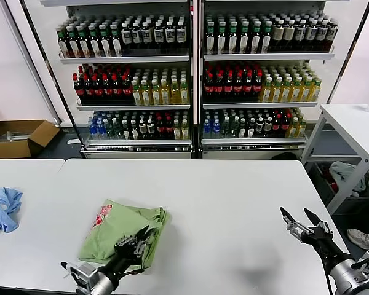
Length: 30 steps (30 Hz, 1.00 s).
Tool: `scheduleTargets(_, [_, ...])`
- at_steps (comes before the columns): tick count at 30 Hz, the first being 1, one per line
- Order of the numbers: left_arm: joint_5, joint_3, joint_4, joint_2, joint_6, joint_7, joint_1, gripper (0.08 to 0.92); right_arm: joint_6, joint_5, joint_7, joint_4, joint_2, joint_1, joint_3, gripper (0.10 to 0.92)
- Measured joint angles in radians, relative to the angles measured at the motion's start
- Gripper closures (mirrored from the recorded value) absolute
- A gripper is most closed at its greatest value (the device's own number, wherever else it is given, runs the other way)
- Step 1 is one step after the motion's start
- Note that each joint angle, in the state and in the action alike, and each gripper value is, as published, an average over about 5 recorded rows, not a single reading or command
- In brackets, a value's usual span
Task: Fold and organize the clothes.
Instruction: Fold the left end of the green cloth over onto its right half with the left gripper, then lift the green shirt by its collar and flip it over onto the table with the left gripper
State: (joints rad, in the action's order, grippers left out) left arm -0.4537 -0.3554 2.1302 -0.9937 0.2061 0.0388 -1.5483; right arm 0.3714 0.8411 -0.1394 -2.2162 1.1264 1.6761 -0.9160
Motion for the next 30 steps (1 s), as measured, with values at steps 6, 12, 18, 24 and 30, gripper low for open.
scheduleTargets(6, [-0.031, 0.006, -0.027, 0.009, 0.006, -0.057, 0.055, 0.544, 0.000, -0.009, 0.000, -0.017, 0.004, 0.008, 0.009, 0.203])
scheduleTargets(12, [-0.109, -0.027, -0.025, 0.018, 0.020, -0.099, 0.077, 0.371, 0.000, -0.015, 0.000, -0.033, 0.011, 0.017, 0.015, 0.203])
scheduleTargets(18, [-0.196, -0.107, -0.006, 0.037, 0.034, -0.125, 0.074, 0.212, 0.000, -0.024, -0.001, -0.048, 0.017, 0.025, 0.025, 0.203])
scheduleTargets(24, [-0.264, -0.214, -0.020, 0.066, 0.086, -0.137, 0.050, 0.178, -0.003, -0.034, -0.002, -0.057, 0.019, 0.034, 0.034, 0.203])
scheduleTargets(30, [-0.331, -0.282, -0.062, 0.094, 0.177, -0.124, 0.026, 0.177, -0.004, -0.042, -0.002, -0.060, 0.020, 0.034, 0.044, 0.203])
